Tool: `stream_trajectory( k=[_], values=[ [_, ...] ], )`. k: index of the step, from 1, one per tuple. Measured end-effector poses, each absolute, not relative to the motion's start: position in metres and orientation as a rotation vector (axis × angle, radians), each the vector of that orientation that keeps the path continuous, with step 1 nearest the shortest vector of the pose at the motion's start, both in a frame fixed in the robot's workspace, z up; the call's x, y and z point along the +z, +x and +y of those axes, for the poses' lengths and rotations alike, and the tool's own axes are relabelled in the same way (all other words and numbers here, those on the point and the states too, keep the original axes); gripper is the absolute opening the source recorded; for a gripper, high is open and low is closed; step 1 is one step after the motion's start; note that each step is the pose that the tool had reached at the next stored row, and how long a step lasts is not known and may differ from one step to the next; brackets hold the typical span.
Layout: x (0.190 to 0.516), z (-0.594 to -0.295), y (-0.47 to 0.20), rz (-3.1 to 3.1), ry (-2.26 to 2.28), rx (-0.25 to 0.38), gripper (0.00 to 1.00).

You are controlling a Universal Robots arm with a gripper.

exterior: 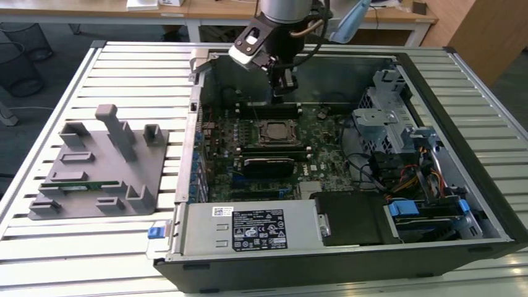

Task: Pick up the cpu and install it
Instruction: 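Install the first cpu locking lever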

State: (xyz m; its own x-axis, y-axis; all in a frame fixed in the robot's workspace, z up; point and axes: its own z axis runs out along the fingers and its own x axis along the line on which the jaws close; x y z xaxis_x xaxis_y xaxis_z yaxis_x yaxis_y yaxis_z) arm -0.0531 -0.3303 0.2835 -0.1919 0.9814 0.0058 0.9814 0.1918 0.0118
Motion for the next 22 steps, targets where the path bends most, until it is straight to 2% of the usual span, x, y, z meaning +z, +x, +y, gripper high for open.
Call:
stream_trajectory(
  k=[22],
  values=[
    [0.2791,-0.3304,-0.0531,2.774,1.474,0.021,0.11]
  ],
)
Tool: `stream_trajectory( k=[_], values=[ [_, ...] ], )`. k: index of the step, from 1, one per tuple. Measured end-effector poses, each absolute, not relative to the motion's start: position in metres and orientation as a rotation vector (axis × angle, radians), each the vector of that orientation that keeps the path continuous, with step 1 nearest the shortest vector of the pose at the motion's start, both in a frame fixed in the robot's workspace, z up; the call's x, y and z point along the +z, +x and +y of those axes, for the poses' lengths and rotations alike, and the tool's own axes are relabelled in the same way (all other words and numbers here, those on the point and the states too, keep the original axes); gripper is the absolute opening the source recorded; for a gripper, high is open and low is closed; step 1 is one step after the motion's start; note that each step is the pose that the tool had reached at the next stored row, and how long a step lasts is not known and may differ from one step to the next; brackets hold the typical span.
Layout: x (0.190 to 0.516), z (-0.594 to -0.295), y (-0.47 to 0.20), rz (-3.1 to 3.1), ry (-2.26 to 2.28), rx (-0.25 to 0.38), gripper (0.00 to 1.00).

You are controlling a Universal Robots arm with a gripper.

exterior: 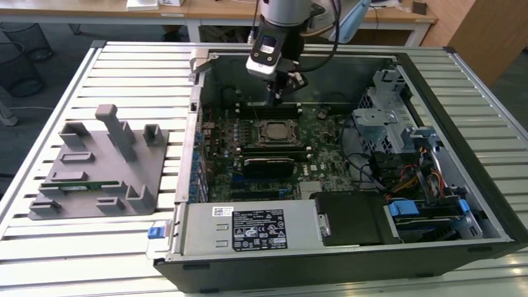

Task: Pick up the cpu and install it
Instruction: 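Install the first cpu locking lever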

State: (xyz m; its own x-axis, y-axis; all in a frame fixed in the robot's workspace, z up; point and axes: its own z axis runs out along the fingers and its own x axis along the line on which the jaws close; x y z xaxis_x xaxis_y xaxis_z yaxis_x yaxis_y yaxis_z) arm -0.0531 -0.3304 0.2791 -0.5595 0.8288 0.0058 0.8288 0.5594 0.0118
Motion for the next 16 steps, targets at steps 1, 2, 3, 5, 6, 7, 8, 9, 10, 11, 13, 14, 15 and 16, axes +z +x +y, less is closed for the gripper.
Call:
stream_trajectory(
  k=[1,2,3,5,6,7,8,9,10,11,13,14,15,16],
  values=[
    [0.2791,-0.3304,-0.0531,2.787,1.449,0.021,0.11],
    [0.2790,-0.3304,-0.0531,2.800,1.424,0.021,0.11],
    [0.2789,-0.3304,-0.0531,2.813,1.399,0.021,0.11],
    [0.2788,-0.3304,-0.0531,2.839,1.346,0.021,0.11],
    [0.2788,-0.3304,-0.0531,2.851,1.321,0.021,0.11],
    [0.2787,-0.3304,-0.0531,2.863,1.295,0.021,0.11],
    [0.2787,-0.3304,-0.0531,2.874,1.269,0.021,0.11],
    [0.2786,-0.3304,-0.0531,2.886,1.243,0.021,0.11],
    [0.2786,-0.3303,-0.0531,2.897,1.217,0.021,0.11],
    [0.2785,-0.3303,-0.0531,2.908,1.191,0.021,0.11],
    [0.2785,-0.3304,-0.0531,2.930,1.137,0.021,0.11],
    [0.2784,-0.3304,-0.0531,2.940,1.110,0.021,0.11],
    [0.2784,-0.3303,-0.0531,2.950,1.084,0.021,0.11],
    [0.2784,-0.3304,-0.0531,2.960,1.057,0.021,0.11]
  ],
)
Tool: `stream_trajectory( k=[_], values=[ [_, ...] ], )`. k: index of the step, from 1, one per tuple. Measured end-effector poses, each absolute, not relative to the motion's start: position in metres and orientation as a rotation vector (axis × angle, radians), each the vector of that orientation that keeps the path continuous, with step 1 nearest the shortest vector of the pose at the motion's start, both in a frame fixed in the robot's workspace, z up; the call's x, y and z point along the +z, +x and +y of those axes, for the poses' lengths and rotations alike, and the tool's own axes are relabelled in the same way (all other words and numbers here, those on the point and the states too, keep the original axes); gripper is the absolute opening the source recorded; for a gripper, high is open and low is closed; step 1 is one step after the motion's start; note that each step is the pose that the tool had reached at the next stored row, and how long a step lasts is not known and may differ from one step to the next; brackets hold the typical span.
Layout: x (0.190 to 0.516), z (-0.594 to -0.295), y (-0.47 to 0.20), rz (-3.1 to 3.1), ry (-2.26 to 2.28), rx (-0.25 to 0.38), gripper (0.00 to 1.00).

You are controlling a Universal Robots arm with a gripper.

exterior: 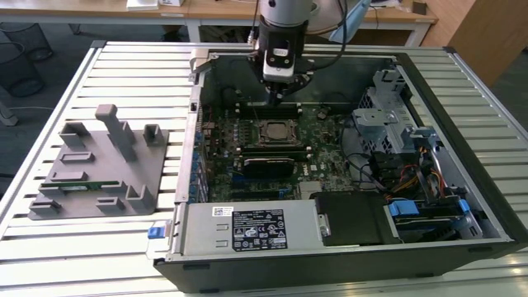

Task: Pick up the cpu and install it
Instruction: 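Install the first cpu locking lever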

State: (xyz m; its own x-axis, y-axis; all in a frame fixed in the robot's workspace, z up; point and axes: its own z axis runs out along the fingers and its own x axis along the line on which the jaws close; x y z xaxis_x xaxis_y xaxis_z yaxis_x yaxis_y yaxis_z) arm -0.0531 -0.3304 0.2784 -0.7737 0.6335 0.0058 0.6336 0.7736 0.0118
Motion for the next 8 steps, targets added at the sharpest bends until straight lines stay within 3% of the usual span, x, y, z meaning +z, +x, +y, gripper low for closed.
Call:
stream_trajectory(
  k=[8],
  values=[
    [0.2778,-0.3304,-0.0531,-3.025,-0.838,-0.020,0.11]
  ],
)
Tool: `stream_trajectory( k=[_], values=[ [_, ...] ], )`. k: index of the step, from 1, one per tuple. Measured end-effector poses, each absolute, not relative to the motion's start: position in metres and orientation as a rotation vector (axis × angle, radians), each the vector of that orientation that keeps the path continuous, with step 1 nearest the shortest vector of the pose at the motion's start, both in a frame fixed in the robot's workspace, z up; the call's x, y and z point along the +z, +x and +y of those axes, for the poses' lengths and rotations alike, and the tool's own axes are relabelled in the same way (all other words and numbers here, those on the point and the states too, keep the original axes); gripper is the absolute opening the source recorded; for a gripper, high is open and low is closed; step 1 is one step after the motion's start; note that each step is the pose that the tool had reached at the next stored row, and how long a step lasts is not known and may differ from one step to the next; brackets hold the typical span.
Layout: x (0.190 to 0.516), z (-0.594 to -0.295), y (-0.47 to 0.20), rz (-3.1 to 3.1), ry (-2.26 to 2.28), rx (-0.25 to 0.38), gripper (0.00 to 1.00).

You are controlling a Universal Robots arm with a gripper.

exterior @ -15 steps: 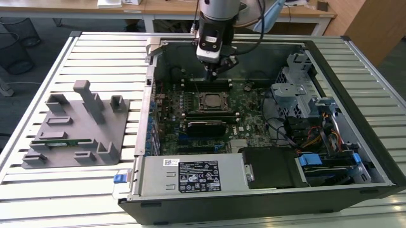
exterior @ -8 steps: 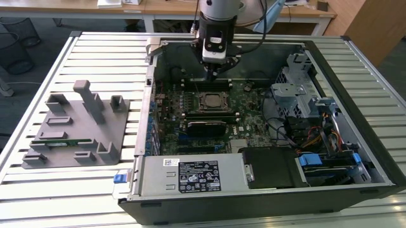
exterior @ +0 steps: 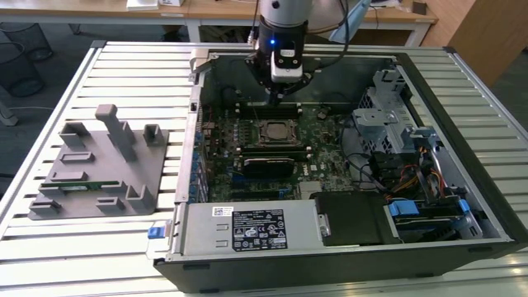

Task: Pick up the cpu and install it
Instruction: 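Install the first cpu locking lever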

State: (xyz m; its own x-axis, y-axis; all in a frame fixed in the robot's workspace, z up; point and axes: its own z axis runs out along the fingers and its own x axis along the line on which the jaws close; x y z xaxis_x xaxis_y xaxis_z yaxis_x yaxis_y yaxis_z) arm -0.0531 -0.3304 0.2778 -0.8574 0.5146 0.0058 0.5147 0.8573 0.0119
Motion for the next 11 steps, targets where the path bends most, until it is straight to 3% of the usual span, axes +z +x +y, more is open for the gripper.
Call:
stream_trajectory(
  k=[11],
  values=[
    [0.2771,-0.3304,-0.0531,-3.089,-0.554,-0.020,0.11]
  ],
)
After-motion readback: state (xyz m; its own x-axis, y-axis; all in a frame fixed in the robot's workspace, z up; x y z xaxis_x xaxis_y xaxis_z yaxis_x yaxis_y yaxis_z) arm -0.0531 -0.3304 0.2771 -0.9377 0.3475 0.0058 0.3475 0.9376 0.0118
